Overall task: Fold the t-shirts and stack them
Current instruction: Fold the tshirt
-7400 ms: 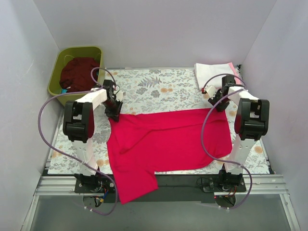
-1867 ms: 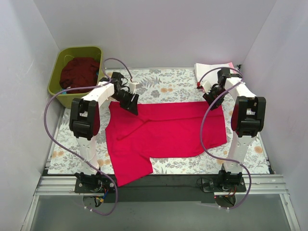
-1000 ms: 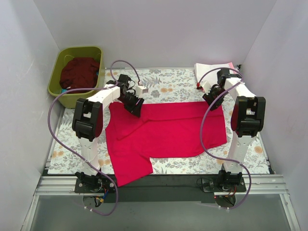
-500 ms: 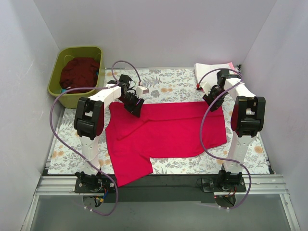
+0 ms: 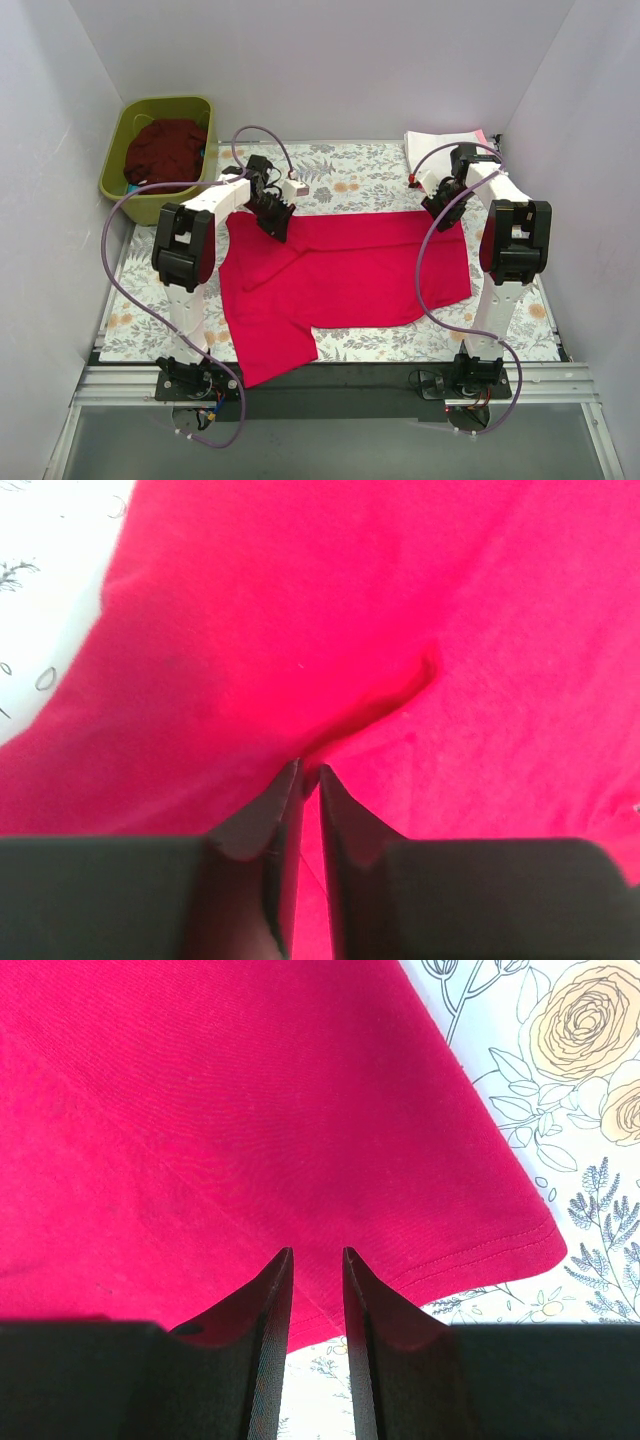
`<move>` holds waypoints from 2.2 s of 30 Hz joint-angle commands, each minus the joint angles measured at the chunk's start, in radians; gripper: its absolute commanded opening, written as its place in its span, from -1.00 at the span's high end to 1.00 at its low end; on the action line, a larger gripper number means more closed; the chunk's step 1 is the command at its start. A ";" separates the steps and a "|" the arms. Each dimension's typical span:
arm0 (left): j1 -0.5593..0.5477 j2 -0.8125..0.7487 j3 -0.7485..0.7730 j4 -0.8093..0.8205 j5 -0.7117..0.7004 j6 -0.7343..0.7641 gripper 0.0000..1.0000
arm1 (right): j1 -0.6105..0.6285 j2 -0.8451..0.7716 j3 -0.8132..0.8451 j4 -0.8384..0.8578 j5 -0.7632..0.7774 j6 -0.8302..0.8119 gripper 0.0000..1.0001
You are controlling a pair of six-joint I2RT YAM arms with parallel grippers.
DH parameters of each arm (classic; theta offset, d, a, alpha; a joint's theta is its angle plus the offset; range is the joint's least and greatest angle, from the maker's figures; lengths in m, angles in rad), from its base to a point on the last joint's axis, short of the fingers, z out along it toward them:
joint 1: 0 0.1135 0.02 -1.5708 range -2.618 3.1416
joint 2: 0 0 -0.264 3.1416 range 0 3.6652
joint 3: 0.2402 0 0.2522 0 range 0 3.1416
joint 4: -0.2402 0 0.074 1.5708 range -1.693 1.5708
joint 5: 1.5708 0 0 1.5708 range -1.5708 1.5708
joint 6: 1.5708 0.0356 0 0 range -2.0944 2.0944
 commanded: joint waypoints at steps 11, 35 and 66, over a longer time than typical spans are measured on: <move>-0.141 -0.159 -0.067 -0.236 0.150 0.046 1.00 | -0.002 0.000 0.006 -0.017 -0.002 -0.016 0.36; 0.058 -0.190 -0.099 -0.023 -0.078 -0.284 0.38 | 0.027 0.014 0.033 -0.010 0.016 0.070 0.51; 0.200 0.039 0.257 -0.112 -0.149 -0.350 0.32 | 0.045 -0.055 0.160 -0.032 -0.012 0.142 0.10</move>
